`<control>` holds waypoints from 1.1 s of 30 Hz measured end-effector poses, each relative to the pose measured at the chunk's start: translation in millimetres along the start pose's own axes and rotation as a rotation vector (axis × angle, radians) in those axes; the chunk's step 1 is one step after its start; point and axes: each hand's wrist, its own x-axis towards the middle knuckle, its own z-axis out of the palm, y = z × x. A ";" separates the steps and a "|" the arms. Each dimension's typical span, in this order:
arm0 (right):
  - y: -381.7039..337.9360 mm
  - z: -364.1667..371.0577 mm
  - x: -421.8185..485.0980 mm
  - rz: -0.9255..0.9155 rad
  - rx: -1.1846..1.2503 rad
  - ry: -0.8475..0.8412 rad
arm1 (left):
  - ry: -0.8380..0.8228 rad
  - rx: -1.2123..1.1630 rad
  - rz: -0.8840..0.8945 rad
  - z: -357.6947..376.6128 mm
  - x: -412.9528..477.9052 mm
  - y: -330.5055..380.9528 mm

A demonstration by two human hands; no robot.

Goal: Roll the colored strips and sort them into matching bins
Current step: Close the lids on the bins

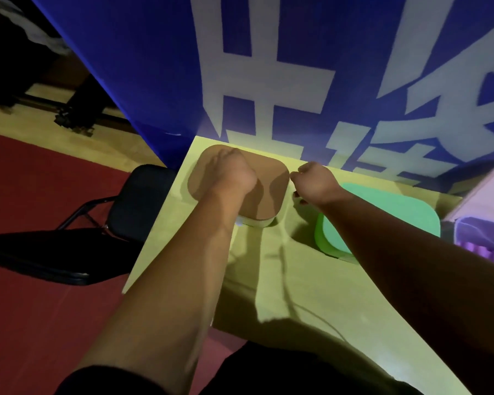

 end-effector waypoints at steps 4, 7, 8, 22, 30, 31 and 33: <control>18.9 -40.0 -21.3 0.015 0.141 0.024 | -0.096 -0.124 0.169 2.6 -31.2 62.7; 44.4 -73.7 -43.0 0.026 0.227 0.103 | -0.182 -0.217 0.267 16.3 -54.8 104.2; 55.0 -85.5 -50.4 0.034 0.255 0.124 | -0.213 -0.242 0.292 21.5 -63.1 118.8; 252.5 -253.4 -96.5 0.186 0.541 0.326 | -0.303 -0.250 0.513 98.2 -182.7 331.1; 352.6 -350.6 -85.6 0.184 0.597 0.318 | -0.122 -0.298 0.453 142.3 -220.1 459.7; 357.1 -354.0 -81.8 0.168 0.612 0.326 | -0.121 -0.298 0.432 144.5 -217.6 464.5; 367.5 -369.6 -75.0 0.152 0.629 0.322 | -0.126 -0.293 0.359 153.1 -217.1 479.2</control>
